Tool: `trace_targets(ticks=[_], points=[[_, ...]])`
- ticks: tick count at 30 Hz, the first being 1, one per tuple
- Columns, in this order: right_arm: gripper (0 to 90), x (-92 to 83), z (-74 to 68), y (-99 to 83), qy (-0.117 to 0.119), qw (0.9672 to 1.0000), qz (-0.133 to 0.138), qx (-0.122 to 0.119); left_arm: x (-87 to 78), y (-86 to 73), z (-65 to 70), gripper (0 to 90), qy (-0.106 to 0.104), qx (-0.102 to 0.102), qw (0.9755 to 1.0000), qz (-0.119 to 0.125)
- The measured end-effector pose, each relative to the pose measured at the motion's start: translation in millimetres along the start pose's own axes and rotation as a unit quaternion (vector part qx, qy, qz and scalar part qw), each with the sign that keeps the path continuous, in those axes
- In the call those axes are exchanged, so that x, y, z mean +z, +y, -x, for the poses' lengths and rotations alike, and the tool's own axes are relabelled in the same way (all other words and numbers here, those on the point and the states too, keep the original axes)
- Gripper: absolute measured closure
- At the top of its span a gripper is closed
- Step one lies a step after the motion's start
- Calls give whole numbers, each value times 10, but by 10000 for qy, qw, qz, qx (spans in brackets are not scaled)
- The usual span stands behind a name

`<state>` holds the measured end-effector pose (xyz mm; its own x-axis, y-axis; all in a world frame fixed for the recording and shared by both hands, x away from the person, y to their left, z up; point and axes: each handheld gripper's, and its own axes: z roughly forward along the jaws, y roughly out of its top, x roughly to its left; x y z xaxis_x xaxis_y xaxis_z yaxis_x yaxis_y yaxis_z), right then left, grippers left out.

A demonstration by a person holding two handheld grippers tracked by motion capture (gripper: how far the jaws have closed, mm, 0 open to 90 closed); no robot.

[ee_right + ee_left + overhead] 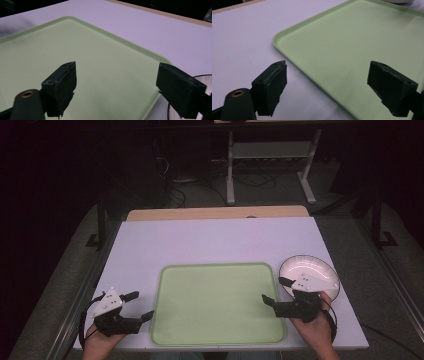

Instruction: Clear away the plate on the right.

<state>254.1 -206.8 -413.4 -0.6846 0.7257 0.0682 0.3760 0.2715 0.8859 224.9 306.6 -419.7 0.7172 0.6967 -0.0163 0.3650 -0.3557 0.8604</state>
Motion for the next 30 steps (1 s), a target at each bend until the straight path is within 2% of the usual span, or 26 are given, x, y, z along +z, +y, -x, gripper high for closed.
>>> trace_targets(ticks=[26, 30], points=[[164, -81, 17, 9, 34, 9999, 25, 110, 1, -5, 4, 159, 23, 46, 10000, -52], [164, -77, 26, 7, 75, 9998, -43, 150, -4, -8, 1, 159, 28, 34, 10000, -53]])
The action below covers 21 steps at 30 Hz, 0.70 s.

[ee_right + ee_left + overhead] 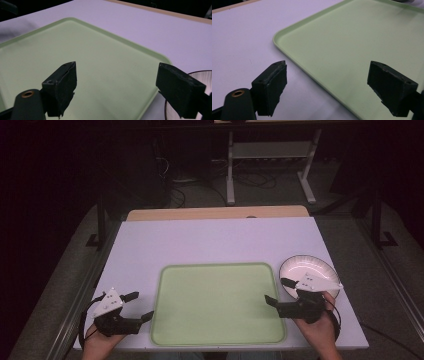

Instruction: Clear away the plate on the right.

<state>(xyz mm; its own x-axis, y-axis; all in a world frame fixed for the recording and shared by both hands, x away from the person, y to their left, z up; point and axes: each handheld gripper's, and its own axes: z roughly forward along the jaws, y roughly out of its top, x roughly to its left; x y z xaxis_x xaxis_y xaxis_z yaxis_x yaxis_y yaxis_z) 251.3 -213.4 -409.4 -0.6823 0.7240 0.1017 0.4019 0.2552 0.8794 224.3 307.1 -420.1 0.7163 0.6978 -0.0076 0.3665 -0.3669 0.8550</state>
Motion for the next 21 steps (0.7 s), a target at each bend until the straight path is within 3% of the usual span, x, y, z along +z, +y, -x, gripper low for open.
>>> trace_targets(ticks=[7, 21], points=[[164, -23, 6, -5, -29, 9996, -263, -75, -4, -6, -11, 159, 11, -20, 10000, -1], [164, -216, 150, -22, 11, 9991, -340, 234, -9, -7, -14, 159, 31, -18, 10000, 17]])
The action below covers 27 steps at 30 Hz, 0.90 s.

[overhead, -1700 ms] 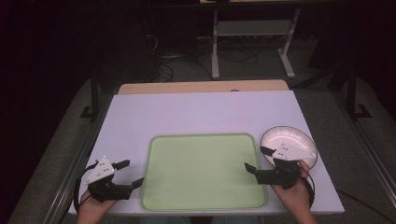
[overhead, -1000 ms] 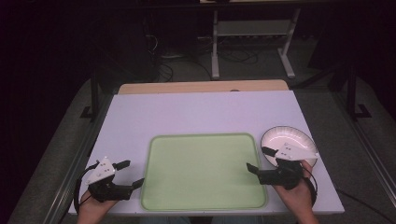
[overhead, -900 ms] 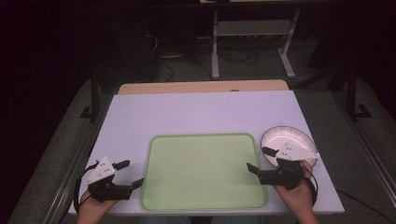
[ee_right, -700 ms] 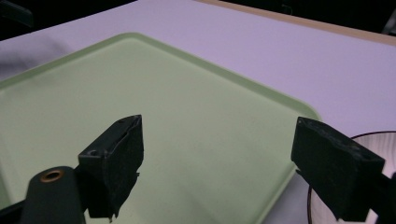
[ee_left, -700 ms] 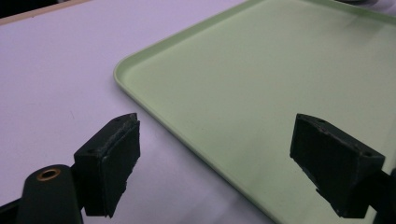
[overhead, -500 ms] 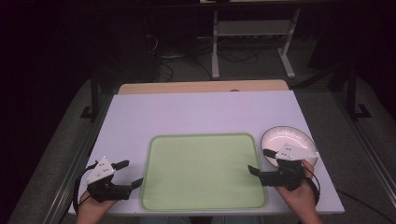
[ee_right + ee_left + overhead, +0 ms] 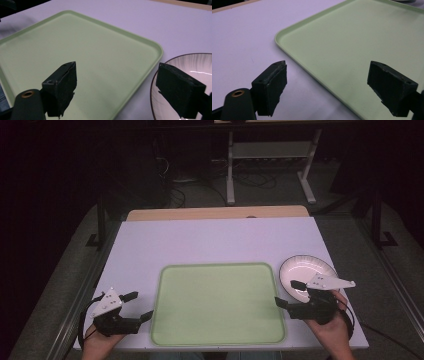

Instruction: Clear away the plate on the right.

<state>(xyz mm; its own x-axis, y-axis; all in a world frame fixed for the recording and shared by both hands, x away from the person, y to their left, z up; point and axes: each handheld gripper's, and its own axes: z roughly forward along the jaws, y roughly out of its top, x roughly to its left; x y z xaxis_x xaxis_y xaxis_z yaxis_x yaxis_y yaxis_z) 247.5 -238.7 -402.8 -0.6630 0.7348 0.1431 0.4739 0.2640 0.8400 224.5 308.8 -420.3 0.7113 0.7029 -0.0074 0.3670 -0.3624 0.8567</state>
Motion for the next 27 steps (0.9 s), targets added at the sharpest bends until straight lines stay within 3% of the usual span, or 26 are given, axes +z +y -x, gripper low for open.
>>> trace_targets(ticks=[11, 27], points=[[164, -162, 147, -49, 16, 9994, -268, 222, 1, -1, -1, 159, 14, -2, 10000, -12], [164, -395, 326, -100, -165, 9988, -247, 393, -7, -4, 1, 159, 32, -38, 10000, -1]])
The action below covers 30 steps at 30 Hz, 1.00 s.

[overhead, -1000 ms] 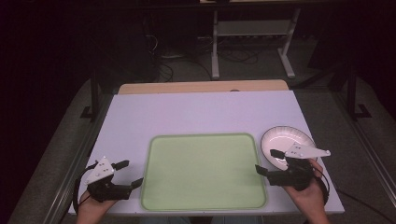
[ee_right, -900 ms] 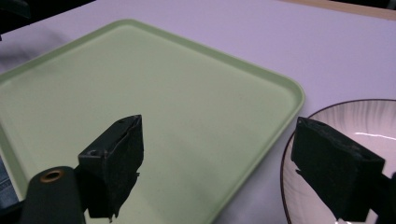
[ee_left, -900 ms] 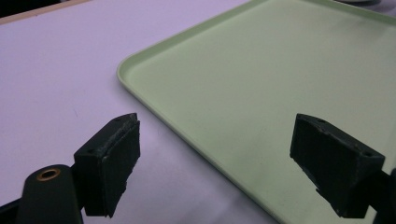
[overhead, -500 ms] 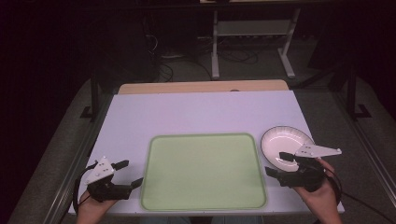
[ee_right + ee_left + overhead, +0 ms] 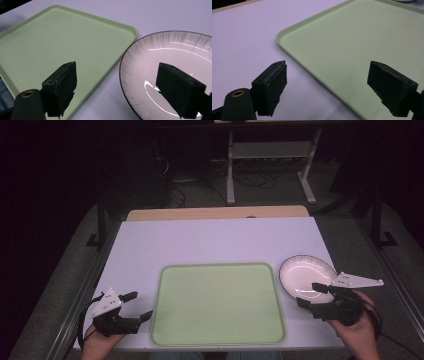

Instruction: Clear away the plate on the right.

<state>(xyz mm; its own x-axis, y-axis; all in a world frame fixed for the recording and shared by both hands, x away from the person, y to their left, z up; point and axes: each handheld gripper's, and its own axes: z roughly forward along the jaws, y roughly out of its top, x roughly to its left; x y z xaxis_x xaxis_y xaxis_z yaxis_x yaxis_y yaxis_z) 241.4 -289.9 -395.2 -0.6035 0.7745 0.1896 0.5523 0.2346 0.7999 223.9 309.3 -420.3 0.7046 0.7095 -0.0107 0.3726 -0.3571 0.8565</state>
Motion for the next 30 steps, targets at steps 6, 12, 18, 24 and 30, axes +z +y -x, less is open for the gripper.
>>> trace_targets(ticks=[6, 12, 18, 24, 30], points=[[164, -63, 68, -40, -86, 9999, 8, 71, 0, 0, 0, 159, -2, -3, 10000, 1], [164, -111, 129, -71, -140, 9998, 6, 161, -2, -1, 1, 159, 1, -6, 10000, 4], [164, -155, 182, -98, -212, 9995, -3, 219, -1, -1, 3, 159, 2, -7, 10000, 0], [164, -195, 243, -119, -287, 9992, -20, 265, -1, -1, 4, 159, 8, -3, 10000, -4], [164, -240, 301, -138, -370, 9988, -30, 334, 1, -2, 3, 159, 4, -2, 10000, -12]])
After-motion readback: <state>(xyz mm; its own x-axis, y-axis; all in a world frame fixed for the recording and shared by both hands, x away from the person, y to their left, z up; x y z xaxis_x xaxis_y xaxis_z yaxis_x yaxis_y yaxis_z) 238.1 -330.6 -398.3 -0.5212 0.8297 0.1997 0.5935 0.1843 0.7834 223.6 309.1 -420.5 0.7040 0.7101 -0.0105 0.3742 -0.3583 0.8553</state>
